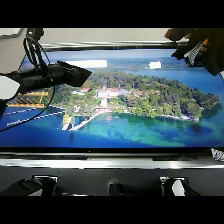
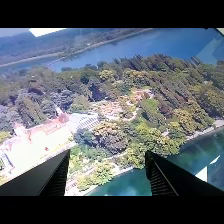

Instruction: Fold the clothes and pants, and hang the long-sleeved shirts on hangers.

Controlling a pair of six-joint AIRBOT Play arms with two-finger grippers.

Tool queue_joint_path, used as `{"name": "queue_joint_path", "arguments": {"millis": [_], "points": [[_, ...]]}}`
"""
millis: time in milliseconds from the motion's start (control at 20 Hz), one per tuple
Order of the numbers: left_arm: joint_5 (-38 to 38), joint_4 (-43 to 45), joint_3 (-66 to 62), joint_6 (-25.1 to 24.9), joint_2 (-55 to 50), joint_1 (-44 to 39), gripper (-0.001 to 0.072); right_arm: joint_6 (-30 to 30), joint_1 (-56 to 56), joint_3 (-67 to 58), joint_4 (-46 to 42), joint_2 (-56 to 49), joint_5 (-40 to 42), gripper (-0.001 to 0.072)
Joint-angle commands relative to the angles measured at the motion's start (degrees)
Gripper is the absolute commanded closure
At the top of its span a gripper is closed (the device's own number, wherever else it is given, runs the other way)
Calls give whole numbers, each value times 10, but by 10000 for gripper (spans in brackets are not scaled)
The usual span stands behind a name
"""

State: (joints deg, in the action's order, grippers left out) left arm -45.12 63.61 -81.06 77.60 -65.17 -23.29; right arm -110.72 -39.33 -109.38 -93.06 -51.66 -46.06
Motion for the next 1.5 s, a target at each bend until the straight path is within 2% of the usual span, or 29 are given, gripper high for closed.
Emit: {"name": "queue_joint_path", "arguments": {"millis": [0,50,100,200,250,300,450,550,650,800,1000,1450], "points": [[8,3,0,0,0,2,190,319,36,0,543,-88,-81,229],[13,7,0,0,0,6,221,323,78,0,520,-117,-118,232],[16,10,0,0,0,13,351,324,124,0,469,-141,-148,323],[17,9,0,0,0,34,656,351,231,0,354,-186,-204,449],[17,10,0,0,0,48,673,352,284,0,292,-206,-229,540],[14,10,0,0,0,65,673,360,332,0,233,-225,-254,657],[-33,47,0,0,0,111,675,381,432,35,111,-261,-301,673],[-95,116,4,0,1,125,676,381,451,98,113,-261,-304,672],[-110,156,27,0,5,126,675,381,453,161,117,-257,-308,672],[-109,161,49,0,5,126,673,374,453,211,112,-255,-303,671],[-104,162,53,0,2,126,672,374,453,212,114,-253,-325,671],[-104,162,53,0,2,125,672,374,453,212,114,-254,-318,671]]}}
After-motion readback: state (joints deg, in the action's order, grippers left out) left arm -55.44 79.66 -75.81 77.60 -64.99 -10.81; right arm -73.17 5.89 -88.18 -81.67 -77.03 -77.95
